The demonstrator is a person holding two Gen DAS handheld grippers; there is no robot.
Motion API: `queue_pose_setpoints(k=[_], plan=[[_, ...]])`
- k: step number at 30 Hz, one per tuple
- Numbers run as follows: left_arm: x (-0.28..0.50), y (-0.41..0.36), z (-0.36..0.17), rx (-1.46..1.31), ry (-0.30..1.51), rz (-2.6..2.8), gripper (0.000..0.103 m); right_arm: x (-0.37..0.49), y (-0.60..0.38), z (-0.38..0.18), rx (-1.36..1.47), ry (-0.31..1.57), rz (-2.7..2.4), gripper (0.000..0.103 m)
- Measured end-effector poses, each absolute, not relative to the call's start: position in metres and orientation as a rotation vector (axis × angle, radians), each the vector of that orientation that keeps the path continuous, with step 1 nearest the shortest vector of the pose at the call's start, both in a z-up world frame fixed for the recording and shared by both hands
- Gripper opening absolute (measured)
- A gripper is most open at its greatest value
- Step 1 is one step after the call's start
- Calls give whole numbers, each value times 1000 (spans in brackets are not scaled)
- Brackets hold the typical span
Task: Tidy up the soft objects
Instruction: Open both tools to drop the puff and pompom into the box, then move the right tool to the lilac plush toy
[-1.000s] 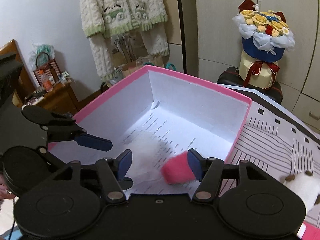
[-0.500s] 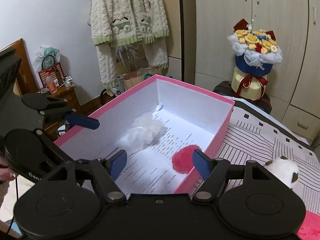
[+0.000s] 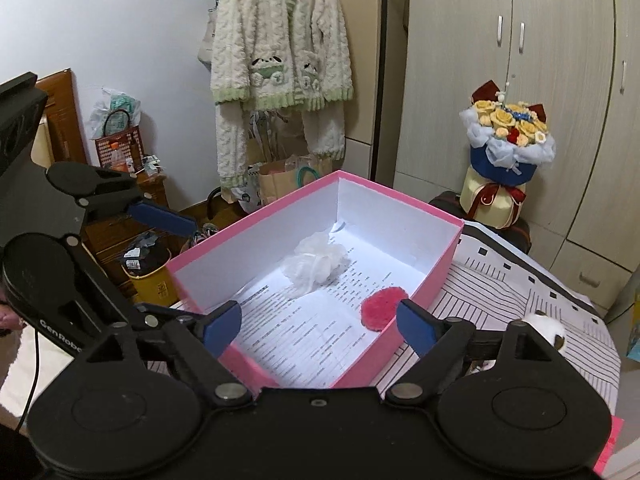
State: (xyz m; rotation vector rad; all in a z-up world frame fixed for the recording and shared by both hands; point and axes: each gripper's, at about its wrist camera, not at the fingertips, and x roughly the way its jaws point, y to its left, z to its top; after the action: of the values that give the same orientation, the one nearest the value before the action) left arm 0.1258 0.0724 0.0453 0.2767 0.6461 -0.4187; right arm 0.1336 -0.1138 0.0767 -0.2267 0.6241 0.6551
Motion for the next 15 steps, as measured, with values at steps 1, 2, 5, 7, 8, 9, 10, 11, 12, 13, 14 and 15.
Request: queue_pose_setpoints(k=[1, 2, 5, 7, 8, 9, 10, 11, 12, 13, 14, 15], plan=[[120, 71, 47, 287, 637, -422, 96, 130, -115, 78, -227, 625, 653, 93], [114, 70, 49, 295, 627, -423, 96, 125, -117, 79, -226, 623, 649, 93], [96, 66, 53, 317, 596, -436, 98, 108, -126, 84, -232, 606, 648, 95], [85, 63, 56, 326, 584, -445, 100, 98, -133, 86, -230, 595, 644, 96], [81, 62, 57, 329, 581, -450, 100, 93, -137, 87, -225, 592, 641, 96], [77, 60, 58, 334, 579, -457, 100, 88, -142, 88, -219, 592, 639, 96], [73, 58, 59, 339, 579, -466, 100, 83, -147, 88, -214, 590, 637, 97], [69, 56, 60, 341, 581, -475, 100, 78, -152, 88, -211, 587, 632, 97], [65, 54, 60, 342, 584, -486, 100, 73, -157, 88, -209, 583, 627, 97], [60, 52, 60, 344, 587, -497, 100, 68, -162, 88, -206, 580, 622, 97], [56, 49, 60, 348, 588, -510, 100, 62, -168, 87, -202, 576, 614, 97], [52, 47, 60, 352, 586, -519, 100, 57, -173, 86, -199, 573, 606, 97]])
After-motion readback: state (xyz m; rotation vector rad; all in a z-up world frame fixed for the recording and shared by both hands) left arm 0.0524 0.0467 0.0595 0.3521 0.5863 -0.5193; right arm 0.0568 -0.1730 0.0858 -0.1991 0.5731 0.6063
